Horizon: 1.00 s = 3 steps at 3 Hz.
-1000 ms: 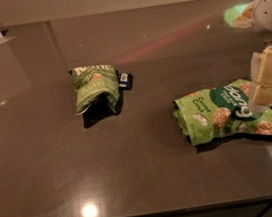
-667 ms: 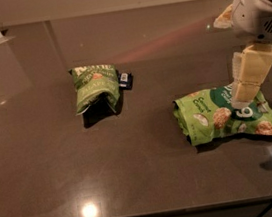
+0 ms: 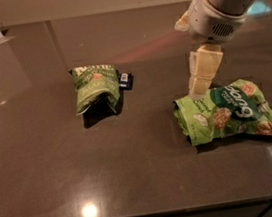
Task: Pick green jalapeno chip bag
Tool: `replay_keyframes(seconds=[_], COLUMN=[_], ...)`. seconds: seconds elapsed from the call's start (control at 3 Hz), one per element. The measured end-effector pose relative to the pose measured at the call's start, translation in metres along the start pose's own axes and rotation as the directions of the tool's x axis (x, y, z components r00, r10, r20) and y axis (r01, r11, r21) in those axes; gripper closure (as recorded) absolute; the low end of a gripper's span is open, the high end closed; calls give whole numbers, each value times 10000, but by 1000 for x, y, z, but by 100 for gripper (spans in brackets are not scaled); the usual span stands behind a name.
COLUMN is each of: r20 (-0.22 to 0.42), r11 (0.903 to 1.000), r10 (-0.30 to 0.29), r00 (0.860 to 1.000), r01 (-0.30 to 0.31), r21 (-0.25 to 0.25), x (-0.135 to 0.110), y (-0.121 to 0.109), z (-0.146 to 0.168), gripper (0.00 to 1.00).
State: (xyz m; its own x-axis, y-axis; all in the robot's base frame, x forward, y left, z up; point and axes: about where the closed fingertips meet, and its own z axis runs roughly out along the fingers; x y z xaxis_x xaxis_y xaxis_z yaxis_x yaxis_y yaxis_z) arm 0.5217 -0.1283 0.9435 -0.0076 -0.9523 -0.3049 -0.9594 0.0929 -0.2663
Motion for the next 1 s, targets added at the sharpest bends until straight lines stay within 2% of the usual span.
replay_keyframes(seconds=[0.67,1.0], r20=[1282,1738], r11=[9984,9982], r10=[-528,-462], r00=[9903,9837], r01=[550,522], r21=[-137,-304], x=[-76,-110], y=[-24,-28], z=[43,63], gripper=[0,0])
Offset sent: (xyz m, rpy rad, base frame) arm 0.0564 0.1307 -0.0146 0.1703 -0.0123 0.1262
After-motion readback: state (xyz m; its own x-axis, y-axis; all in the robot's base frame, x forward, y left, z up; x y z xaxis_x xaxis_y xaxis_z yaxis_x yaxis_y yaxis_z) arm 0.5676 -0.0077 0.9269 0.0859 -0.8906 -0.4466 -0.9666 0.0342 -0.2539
